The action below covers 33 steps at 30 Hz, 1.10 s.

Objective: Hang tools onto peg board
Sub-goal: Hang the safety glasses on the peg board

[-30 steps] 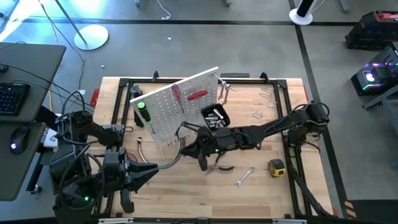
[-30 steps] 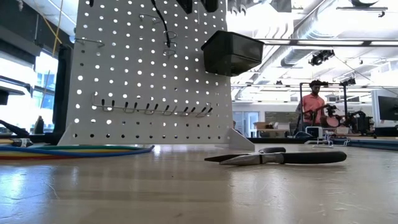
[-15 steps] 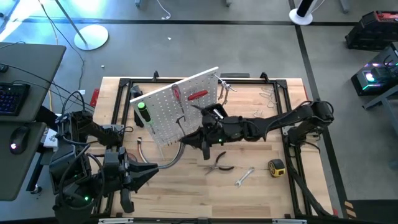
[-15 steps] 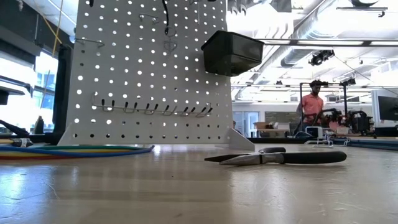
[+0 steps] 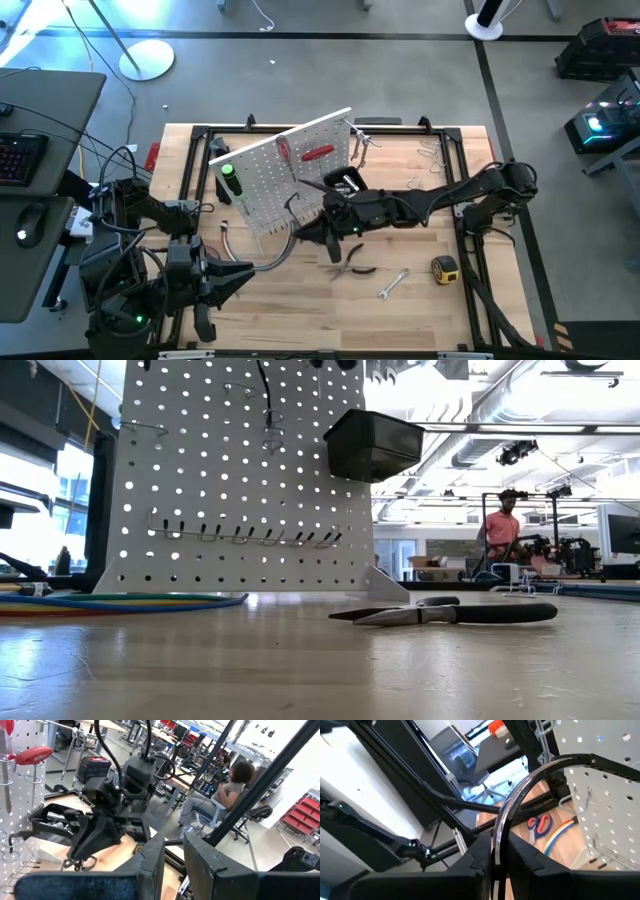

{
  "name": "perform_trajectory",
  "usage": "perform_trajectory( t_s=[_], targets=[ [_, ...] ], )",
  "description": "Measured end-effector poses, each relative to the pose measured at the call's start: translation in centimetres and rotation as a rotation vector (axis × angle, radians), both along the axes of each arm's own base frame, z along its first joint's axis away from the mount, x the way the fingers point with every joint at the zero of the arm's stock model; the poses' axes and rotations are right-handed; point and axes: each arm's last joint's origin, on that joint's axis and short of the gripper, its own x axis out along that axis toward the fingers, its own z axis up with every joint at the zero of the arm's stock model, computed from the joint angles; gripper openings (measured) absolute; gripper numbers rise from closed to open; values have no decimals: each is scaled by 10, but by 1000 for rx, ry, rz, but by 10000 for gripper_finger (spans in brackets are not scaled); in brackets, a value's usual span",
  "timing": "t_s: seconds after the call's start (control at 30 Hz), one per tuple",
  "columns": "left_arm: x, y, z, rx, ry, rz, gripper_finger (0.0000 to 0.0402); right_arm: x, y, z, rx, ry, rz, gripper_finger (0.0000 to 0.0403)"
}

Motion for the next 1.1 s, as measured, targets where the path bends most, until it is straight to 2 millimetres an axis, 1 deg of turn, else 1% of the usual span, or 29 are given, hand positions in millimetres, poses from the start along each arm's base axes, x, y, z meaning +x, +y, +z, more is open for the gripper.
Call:
perform_trajectory(
  t_s=[0.17, 0.27, 0.33, 0.53, 0.7, 0.83, 0.97, 1.1],
  targets=[
    [0, 0, 0, 6, 2, 0, 65, -2, 3, -4, -16, 40, 5, 32],
    [0, 0, 0, 6, 2, 0, 65, -2, 2, -5, -28, 50, -30, 32],
    [0, 0, 0, 5, 1, 0, 65, -1, 1, -5, -4, 53, -69, 32],
    [0, 0, 0, 1, 0, 1, 65, -2, 0, -7, -10, 62, -63, 32],
    [0, 0, 0, 15, 5, 0, 65, -4, 0, -27, -2, 90, -51, 32],
    [0, 0, 0, 15, 4, 0, 65, -6, 0, -37, 36, 56, -31, 32],
    [0, 0, 0, 15, 4, 0, 65, -6, 0, -34, 40, 24, -21, 32],
    [0, 0, 0, 16, 5, 1, 65, -6, -1, -35, 16, 26, -21, 32]
  ],
)
